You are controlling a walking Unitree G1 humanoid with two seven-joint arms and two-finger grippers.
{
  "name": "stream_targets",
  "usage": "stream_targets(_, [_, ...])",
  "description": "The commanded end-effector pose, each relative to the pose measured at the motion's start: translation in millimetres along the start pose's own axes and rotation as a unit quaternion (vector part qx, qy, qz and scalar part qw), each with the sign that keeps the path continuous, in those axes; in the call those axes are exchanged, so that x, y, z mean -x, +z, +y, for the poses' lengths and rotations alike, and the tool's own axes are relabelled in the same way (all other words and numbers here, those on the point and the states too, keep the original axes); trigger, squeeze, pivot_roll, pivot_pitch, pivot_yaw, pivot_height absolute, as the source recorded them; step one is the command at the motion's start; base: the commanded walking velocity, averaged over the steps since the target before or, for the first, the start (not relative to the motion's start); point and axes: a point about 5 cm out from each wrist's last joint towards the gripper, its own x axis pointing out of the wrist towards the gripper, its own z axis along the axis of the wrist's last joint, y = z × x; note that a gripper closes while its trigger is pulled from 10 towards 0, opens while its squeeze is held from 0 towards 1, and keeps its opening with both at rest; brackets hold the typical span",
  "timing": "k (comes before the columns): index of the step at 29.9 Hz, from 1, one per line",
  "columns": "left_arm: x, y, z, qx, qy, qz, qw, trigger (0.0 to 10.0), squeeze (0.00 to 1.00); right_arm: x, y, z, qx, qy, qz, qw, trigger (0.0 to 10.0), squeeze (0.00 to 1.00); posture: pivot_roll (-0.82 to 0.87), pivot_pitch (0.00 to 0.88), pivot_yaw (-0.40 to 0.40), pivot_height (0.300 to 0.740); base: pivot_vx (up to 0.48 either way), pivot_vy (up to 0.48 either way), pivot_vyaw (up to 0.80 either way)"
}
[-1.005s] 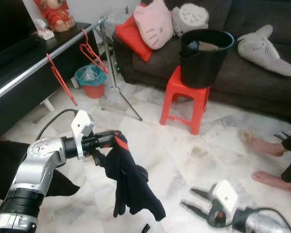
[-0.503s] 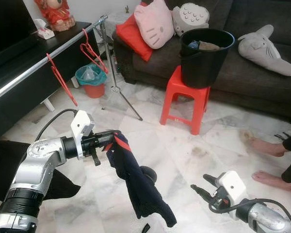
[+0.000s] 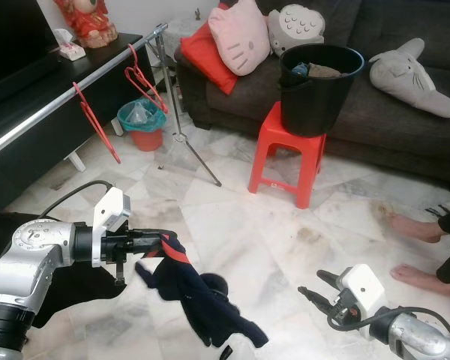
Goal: Hang hanger
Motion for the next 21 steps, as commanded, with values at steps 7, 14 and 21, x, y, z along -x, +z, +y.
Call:
stream_targets(7, [3.7, 12.6, -4.5, -0.016, -0.021, -0.011, 1.0, 10.0, 0.0, 1.0, 10.8, 15.5, 0.005, 0.072, -0.017, 0.997, 10.0, 0.0, -0.05, 0.073, 0.072, 0.74, 0.0, 0.0, 0.0])
stream_targets(14, [-0.6, 19.7, -1.5, -0.021, -0.012, -0.029, 0.999, 10.0, 0.0, -0.3, 29.5, 40.1, 0.014, 0.151, -0.044, 0.987, 10.0, 0.0, -0.05, 0.072, 0.076, 0.74, 0.0, 0.0, 0.0])
stream_targets(21, [-7.0, 20.1, -2.7, -0.02, -0.017, -0.033, 0.999, 10.0, 0.0, -0.9, 45.8, 55.9, 0.027, 0.189, -0.065, 0.979, 10.0, 0.0, -0.05, 0.07, 0.078, 0.74, 0.0, 0.0, 0.0])
